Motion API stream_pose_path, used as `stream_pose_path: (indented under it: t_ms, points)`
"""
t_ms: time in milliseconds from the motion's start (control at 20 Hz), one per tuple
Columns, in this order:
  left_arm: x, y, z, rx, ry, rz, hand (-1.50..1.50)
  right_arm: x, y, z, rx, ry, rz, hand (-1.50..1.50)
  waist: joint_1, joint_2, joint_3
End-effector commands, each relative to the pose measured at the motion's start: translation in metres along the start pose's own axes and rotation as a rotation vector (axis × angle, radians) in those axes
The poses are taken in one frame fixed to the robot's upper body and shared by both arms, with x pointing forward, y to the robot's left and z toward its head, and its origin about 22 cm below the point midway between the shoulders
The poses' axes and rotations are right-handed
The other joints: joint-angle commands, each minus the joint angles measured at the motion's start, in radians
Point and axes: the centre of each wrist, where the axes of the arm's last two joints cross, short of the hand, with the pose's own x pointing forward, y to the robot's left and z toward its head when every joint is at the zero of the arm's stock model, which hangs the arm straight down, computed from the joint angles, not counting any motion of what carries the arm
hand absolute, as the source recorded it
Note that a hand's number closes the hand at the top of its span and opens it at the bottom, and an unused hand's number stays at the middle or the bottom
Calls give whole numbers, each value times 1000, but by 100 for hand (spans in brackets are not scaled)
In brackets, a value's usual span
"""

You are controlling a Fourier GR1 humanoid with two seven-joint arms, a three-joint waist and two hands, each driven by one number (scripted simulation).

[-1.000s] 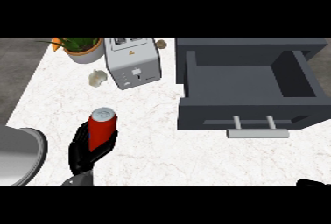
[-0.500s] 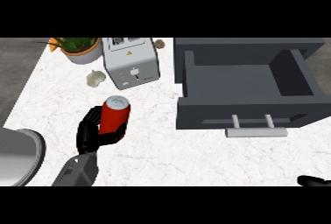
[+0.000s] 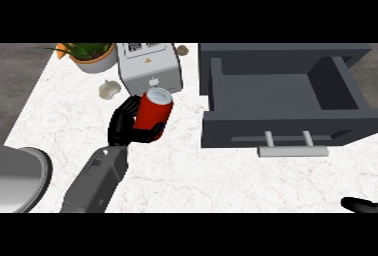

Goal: Pick up the can, place it into the drawer and close the drawer

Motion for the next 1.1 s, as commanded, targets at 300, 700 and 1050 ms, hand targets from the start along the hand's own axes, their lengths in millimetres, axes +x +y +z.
stream_pose_path:
  t_ms: [300,700,1050]
  points:
    - [81,-59,-42,-154,-48,-52,150,16,-9,14,-25,-20,24,-150,13,-7,1]
    - [167,-123,-56,-207,-69,-23,150,10,-8,7,-33,-2,20,-150,12,-7,1]
    - [230,-172,-66,-214,-93,-76,150,9,0,4,-11,-7,22,-150,1,-4,1]
